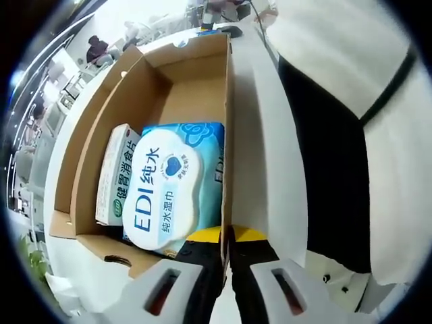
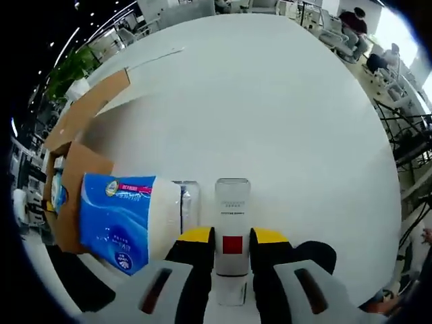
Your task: Operate the shoe box by opening the lid, removing the specified soft item, and placing it in the target area until the item is outside and the box remains undamaged.
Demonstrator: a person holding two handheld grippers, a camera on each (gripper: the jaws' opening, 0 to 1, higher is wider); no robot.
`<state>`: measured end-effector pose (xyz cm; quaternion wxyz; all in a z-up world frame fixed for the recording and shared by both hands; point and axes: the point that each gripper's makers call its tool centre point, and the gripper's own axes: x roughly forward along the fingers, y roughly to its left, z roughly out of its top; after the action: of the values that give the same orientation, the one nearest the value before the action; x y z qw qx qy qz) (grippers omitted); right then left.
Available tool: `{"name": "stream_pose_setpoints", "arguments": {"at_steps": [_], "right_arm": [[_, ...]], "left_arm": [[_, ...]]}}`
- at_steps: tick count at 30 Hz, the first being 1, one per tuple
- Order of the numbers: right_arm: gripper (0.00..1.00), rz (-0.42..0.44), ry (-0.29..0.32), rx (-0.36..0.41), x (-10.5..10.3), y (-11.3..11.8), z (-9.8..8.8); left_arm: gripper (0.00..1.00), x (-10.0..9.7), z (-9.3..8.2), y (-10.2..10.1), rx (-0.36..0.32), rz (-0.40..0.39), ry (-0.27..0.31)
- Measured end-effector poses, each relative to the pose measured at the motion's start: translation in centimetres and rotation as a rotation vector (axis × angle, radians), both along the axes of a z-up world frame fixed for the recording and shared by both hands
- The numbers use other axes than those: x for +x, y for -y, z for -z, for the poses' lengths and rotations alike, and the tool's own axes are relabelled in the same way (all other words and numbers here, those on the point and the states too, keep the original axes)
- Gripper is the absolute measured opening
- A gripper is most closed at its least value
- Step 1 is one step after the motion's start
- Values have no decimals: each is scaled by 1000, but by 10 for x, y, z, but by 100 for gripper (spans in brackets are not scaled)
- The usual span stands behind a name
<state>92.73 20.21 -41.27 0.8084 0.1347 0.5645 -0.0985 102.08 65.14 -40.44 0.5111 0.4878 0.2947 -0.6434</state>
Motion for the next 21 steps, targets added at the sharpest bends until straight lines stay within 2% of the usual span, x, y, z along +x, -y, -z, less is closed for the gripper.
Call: {"name": "stream_pose_setpoints", "arguments": {"at_steps": [3, 6, 13, 17, 21], "right_arm": [[19, 12, -48, -12, -6, 3, 9], [19, -2, -38, -14, -7, 0, 8], [19, 27, -18, -11, 1, 0, 10], [20, -26, -5, -32, 6, -1, 11], [20, -33, 6, -26, 5, 4, 17]], "left_arm": [[3, 0, 1, -1, -1, 1, 0], [3, 0, 1, -1, 0, 0, 0], [3, 0, 1, 0, -1, 1, 1], [3, 0, 1, 0, -2, -2, 3], [3, 0, 1, 0, -5, -3, 7]]}}
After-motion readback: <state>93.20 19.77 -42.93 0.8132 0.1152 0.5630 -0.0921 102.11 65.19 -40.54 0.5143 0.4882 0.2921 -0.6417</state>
